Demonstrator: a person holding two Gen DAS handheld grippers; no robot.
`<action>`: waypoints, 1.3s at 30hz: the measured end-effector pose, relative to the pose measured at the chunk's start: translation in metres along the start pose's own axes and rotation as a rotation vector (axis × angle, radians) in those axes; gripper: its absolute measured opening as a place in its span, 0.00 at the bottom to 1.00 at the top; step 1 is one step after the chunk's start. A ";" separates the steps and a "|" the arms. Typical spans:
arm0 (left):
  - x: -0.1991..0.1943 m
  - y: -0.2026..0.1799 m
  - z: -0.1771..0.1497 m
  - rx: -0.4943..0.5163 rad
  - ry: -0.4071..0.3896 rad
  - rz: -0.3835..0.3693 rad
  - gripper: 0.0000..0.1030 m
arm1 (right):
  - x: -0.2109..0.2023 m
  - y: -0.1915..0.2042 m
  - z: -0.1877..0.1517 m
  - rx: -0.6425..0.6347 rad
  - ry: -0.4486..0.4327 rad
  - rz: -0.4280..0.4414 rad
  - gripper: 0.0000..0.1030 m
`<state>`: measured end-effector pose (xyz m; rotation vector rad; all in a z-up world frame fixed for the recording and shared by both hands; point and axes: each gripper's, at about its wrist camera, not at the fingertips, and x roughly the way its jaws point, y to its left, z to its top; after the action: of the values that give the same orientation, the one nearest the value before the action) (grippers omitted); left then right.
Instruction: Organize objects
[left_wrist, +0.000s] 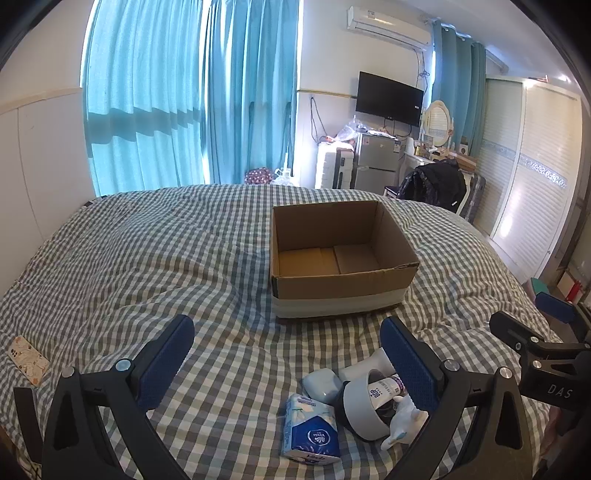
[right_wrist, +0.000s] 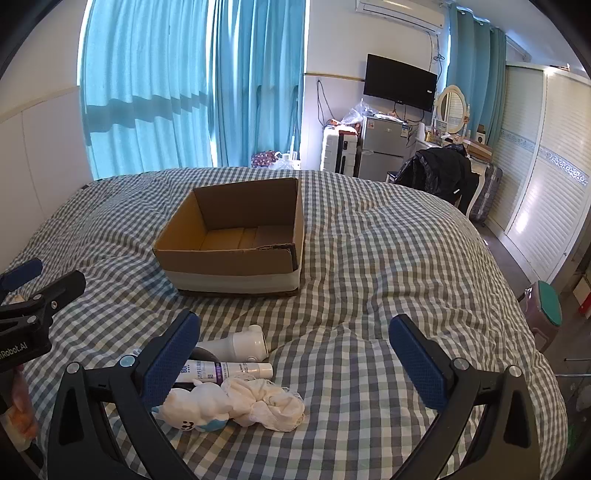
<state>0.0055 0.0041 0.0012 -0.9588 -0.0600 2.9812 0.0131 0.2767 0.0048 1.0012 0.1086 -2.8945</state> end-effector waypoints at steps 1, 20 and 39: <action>0.000 0.001 0.000 0.000 -0.001 0.004 1.00 | 0.000 0.000 0.000 -0.001 -0.002 0.002 1.00; -0.006 0.006 0.002 -0.002 -0.024 0.004 1.00 | -0.006 0.006 0.002 -0.025 -0.025 0.006 1.00; -0.007 0.004 0.002 0.032 -0.032 -0.010 1.00 | -0.008 0.009 0.005 -0.029 -0.035 0.015 1.00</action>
<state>0.0100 0.0000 0.0066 -0.9048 -0.0170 2.9793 0.0171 0.2675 0.0133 0.9420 0.1407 -2.8869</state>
